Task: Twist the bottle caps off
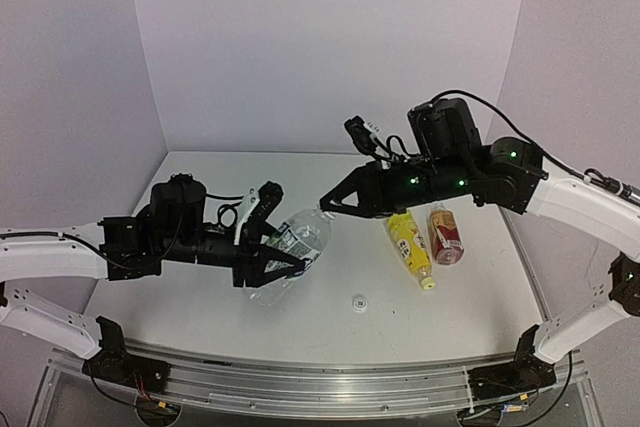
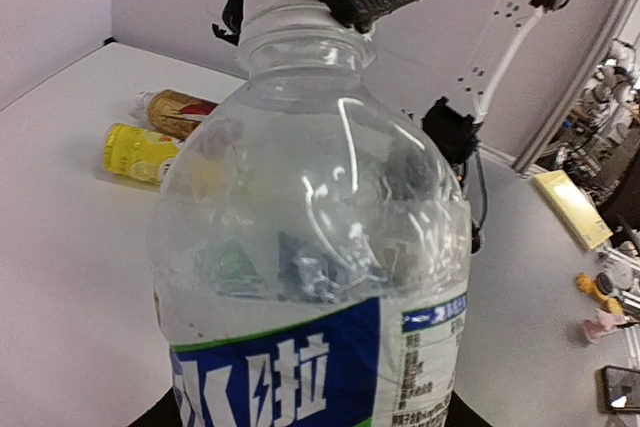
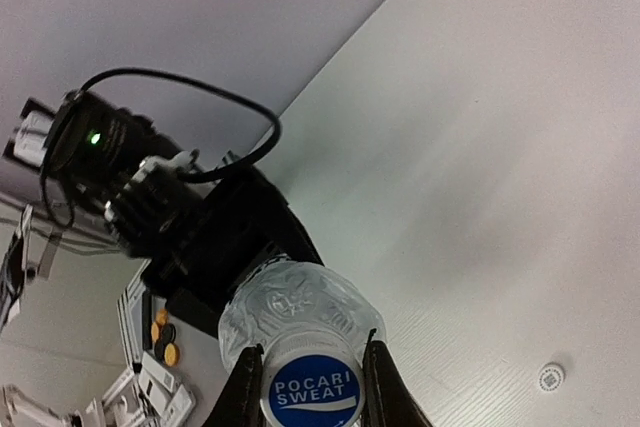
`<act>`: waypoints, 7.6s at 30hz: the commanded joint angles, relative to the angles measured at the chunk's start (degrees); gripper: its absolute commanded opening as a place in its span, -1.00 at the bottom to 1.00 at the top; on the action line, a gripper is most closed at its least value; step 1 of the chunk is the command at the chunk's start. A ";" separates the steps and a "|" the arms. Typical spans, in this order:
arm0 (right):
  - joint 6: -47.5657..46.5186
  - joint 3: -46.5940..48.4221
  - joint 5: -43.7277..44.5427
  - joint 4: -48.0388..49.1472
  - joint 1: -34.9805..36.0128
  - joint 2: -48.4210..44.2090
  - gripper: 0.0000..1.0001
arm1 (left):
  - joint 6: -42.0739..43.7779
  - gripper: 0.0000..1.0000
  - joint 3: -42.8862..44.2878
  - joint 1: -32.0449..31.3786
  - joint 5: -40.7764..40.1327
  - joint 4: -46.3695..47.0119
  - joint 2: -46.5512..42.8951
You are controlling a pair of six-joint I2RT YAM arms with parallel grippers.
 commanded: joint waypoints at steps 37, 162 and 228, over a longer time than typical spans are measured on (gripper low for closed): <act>-17.29 -10.68 21.85 7.79 0.92 24.45 -1.00 | -12.65 -1.00 -6.74 -0.18 -24.55 7.87 -10.31; -14.63 -33.57 24.53 6.51 -60.10 -7.71 -0.38 | -16.55 0.99 -7.76 -0.18 -21.73 7.55 -4.40; -19.32 -6.98 34.70 -11.30 -21.70 26.69 0.56 | -24.29 0.99 -9.79 -0.17 -30.28 3.82 -5.17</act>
